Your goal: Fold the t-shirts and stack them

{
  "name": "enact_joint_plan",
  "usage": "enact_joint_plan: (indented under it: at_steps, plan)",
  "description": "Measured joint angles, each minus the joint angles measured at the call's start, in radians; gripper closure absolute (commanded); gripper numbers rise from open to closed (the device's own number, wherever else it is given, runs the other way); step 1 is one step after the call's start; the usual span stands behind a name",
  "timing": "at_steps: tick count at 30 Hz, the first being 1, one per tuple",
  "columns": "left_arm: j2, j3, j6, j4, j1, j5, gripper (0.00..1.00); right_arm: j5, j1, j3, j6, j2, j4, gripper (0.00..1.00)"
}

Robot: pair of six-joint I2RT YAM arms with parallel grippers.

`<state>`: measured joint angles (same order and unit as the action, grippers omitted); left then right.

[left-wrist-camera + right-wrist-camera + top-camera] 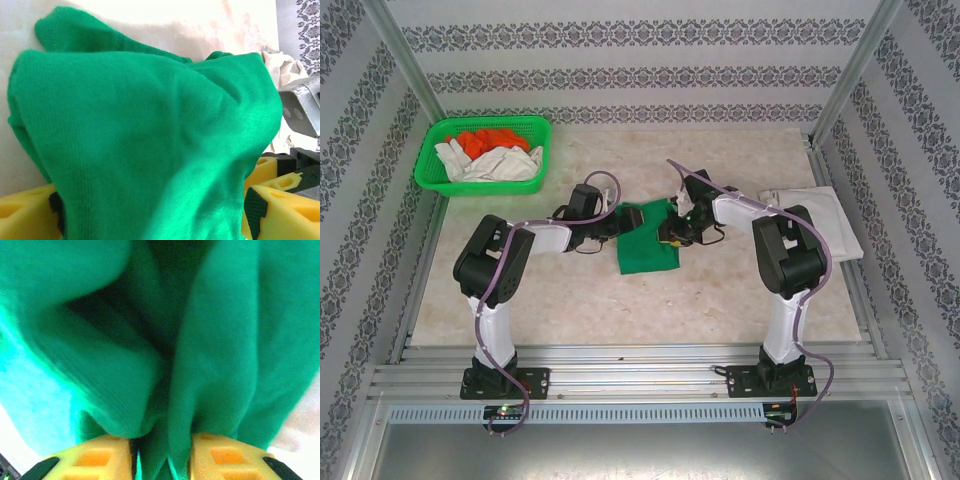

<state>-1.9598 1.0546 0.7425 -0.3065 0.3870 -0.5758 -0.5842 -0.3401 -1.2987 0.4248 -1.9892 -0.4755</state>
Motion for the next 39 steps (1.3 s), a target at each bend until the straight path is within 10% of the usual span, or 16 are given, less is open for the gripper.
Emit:
enact_joint_plan:
  at_steps: [9, 14, 21, 39]
  plan:
    - [-0.002, 0.003, 0.000, -0.001, 0.000, -0.003, 0.09, -0.146, 0.011, 0.037, 0.101, -0.042, 0.192, 1.00]
    - [0.001, -0.001, -0.002, -0.002, 0.000, -0.003, 0.07, -0.132, 0.025, 0.086, 0.102, -0.009, 0.219, 0.62]
    - [0.036, -0.048, -0.027, -0.019, 0.006, 0.015, 0.05, -0.043, 0.059, 0.176, 0.121, 0.148, 0.246, 0.37]
    - [0.096, -0.116, -0.038, 0.008, 0.005, 0.021, 0.07, -0.030, 0.060, 0.080, 0.126, 0.008, 0.246, 0.32]
